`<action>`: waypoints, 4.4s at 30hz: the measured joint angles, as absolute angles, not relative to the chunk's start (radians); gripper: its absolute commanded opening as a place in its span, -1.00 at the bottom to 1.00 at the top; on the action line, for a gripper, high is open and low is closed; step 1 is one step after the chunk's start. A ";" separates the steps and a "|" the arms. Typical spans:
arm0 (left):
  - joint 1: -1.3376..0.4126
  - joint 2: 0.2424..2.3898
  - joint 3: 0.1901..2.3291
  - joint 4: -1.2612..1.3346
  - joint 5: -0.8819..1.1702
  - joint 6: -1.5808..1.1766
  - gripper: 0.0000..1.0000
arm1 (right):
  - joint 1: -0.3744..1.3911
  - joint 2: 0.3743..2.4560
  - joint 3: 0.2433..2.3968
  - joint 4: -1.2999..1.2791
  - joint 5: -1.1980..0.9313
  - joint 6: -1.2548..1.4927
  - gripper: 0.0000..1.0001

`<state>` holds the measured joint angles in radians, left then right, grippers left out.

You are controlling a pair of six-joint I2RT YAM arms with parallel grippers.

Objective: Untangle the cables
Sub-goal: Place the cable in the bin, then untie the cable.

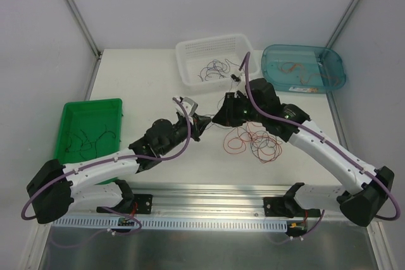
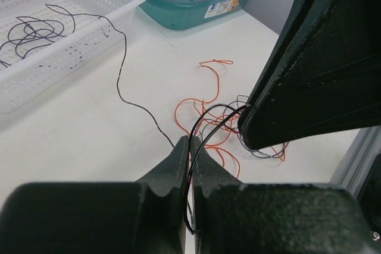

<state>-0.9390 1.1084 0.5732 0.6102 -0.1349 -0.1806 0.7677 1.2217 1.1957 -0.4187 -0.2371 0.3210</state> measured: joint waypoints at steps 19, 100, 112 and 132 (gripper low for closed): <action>-0.911 1.004 1.030 0.209 -0.301 -0.046 -1.00 | 0.588 1.037 1.028 -0.612 0.090 0.139 0.53; -0.829 0.562 1.034 0.001 -0.149 -0.056 -1.00 | 0.477 1.644 1.422 0.019 -0.253 -0.221 -0.08; -0.829 0.422 0.841 -0.133 -0.197 -0.179 -1.00 | 0.571 1.747 1.331 -0.116 -0.343 -0.181 0.02; -0.829 0.338 0.763 -0.351 -0.328 -0.308 -1.00 | 0.968 1.821 1.174 0.033 -0.411 -0.088 0.45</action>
<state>-0.8291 0.3378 0.7631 -0.3508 -0.3283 -0.3084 0.9676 1.8214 1.1740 0.0334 -0.4114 -0.0883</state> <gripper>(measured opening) 0.006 0.723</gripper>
